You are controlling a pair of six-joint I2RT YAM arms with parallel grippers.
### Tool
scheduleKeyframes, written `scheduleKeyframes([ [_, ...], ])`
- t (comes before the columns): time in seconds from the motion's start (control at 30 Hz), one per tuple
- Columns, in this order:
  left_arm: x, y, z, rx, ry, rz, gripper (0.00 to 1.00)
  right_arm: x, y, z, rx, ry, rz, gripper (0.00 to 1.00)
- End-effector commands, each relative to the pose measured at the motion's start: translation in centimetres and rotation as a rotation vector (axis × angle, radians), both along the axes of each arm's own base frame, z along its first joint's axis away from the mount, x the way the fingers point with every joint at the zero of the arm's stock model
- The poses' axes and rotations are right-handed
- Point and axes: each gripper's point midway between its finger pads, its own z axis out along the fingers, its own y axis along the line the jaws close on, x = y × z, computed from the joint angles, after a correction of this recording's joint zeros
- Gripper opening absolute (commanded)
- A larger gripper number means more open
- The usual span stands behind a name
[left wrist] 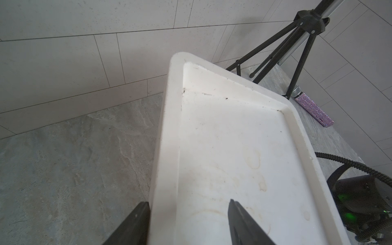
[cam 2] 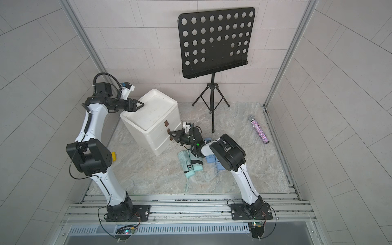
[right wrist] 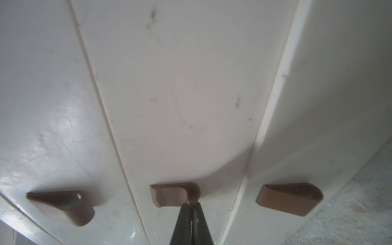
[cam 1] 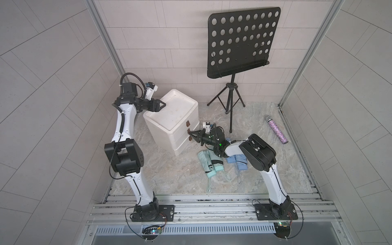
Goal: Place the umbrella in the drawer by color
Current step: Open the drawer in the storage box.
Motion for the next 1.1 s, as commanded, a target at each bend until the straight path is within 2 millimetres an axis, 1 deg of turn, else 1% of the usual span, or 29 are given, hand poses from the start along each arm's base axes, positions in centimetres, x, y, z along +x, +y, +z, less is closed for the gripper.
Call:
scheduleKeyframes([
  [0.0,-1.9,-1.0,-2.4,-0.054,0.123,-0.031,0.64,-0.4,-0.5,2.5,0.032,-0.056,-0.010,0.00],
  [0.13,-1.8,-0.8,-2.5,-0.053,0.123,-0.023,0.64,-1.1,-1.3,3.5,-0.013,-0.088,-0.011,0.00],
  [0.4,-1.1,0.3,-2.6,-0.055,0.121,0.001,0.64,-3.1,-3.2,4.6,-0.133,-0.128,-0.003,0.00],
  [0.5,-0.8,0.7,-2.7,-0.056,0.123,0.010,0.64,-3.9,-3.7,4.5,-0.165,-0.128,0.010,0.00],
  [0.57,-0.7,1.0,-2.9,-0.058,0.125,0.015,0.64,-4.5,-4.3,4.0,-0.185,-0.120,0.013,0.00],
  [0.77,-0.5,1.4,-3.0,-0.061,0.128,0.023,0.64,-6.4,-6.5,2.9,-0.244,-0.116,0.016,0.00],
  [0.93,-0.4,1.6,-2.9,-0.065,0.127,0.031,0.64,-8.3,-8.1,2.9,-0.317,-0.136,0.028,0.00],
  [1.07,-0.2,1.7,-2.7,-0.072,0.121,0.036,0.64,-9.4,-9.5,2.9,-0.367,-0.149,0.021,0.00],
])
